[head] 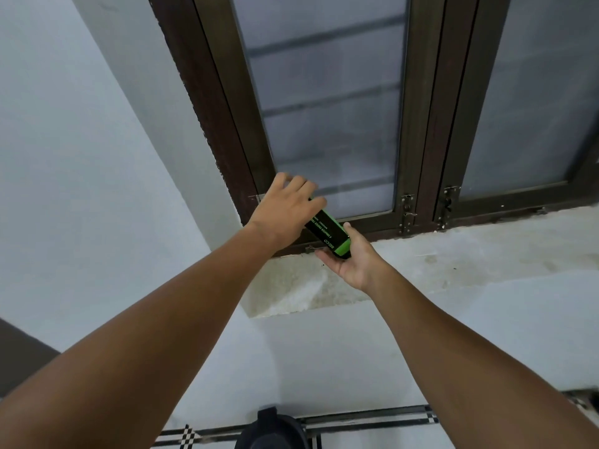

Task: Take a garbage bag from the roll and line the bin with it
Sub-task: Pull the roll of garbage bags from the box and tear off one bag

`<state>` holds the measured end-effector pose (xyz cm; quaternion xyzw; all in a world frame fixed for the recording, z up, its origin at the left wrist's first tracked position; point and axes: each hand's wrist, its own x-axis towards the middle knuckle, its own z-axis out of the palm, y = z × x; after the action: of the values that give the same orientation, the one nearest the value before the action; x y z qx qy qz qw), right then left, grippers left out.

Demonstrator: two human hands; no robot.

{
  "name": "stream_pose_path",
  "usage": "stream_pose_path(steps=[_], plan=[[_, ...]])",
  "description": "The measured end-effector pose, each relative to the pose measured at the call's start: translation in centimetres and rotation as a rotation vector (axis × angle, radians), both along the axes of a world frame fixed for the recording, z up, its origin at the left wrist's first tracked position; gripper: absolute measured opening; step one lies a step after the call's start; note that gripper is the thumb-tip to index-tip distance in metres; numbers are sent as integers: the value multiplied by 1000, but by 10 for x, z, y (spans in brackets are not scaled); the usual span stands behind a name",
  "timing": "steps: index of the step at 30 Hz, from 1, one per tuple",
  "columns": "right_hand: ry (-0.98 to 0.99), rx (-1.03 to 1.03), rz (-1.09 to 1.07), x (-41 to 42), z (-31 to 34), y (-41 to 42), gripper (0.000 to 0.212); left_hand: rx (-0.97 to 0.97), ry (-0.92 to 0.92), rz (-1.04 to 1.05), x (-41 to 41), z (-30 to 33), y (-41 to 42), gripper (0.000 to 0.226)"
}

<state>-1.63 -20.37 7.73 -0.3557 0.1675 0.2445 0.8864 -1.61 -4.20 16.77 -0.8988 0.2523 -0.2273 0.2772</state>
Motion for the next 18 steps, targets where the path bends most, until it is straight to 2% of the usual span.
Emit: stream_pose_path(steps=[6, 9, 13, 18], plan=[[40, 3, -12, 6, -4, 10, 44, 8, 3, 107, 4, 9, 9, 51], [61, -128, 18, 10, -8, 8, 45, -32, 0, 242, 6, 11, 20, 57], [61, -337, 43, 14, -21, -2, 50, -1, -25, 316, 10, 11, 31, 60], [-3, -420, -6, 20, -25, -8, 43, -7, -30, 394, 13, 4, 30, 56]])
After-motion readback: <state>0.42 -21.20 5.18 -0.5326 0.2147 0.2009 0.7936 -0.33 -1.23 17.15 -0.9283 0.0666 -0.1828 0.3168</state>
